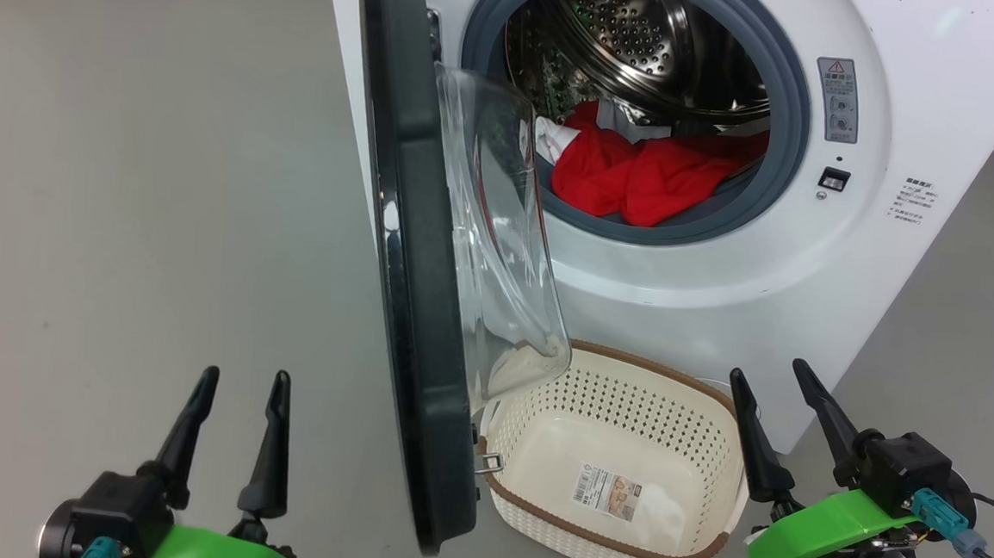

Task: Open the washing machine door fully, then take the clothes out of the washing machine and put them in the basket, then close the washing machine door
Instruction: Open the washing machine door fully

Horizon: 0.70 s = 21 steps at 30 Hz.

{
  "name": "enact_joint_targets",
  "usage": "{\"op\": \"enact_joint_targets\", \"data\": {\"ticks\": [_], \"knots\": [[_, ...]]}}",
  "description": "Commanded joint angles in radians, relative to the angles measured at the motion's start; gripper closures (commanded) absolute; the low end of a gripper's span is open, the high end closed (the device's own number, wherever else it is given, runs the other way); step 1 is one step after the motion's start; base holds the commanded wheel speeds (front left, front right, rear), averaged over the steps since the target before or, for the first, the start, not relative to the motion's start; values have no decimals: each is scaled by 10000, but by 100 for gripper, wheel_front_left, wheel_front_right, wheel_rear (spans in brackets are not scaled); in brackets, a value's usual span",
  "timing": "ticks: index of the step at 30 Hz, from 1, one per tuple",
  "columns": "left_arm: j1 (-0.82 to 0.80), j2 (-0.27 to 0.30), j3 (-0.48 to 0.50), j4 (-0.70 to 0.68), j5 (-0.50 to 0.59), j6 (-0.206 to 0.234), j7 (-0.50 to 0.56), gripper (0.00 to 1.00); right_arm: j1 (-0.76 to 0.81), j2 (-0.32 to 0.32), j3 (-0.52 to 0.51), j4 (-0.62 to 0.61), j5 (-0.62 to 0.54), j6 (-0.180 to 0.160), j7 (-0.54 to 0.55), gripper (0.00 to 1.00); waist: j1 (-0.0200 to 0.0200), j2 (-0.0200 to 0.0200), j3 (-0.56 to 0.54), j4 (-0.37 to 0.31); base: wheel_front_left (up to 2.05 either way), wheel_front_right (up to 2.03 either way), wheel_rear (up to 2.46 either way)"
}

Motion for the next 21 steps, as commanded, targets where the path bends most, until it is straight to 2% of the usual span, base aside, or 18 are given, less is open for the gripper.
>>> {"op": "enact_joint_targets", "data": {"ticks": [1,2,3,4,9,15,21], "knots": [[-41,106,334,-210,49,78,-51,0,-100,22,267,-232,134,63,-62,0,0,-1,-6,-4,0,0,0],[-44,106,326,-208,85,65,-51,21,-92,24,258,-233,138,63,-62,0,0,-1,-10,-8,0,0,0],[-43,106,316,-195,111,48,-51,84,-85,26,252,-228,147,63,-62,0,0,-1,-16,-12,0,0,0],[-52,106,310,-193,132,31,-51,100,-79,28,246,-221,155,63,-62,0,0,-1,-20,-15,0,0,0],[-398,106,328,-935,412,60,-51,100,-74,34,239,-163,173,63,-62,0,0,-1,-18,-10,0,0,0],[-1262,106,294,-2577,852,34,-51,100,-76,38,305,-64,161,63,-62,0,0,-1,-72,-50,0,0,0],[-1926,106,-440,-3691,543,-171,-51,100,-19,41,321,-41,194,63,-62,0,0,-1,-165,-109,0,0,0]]}}
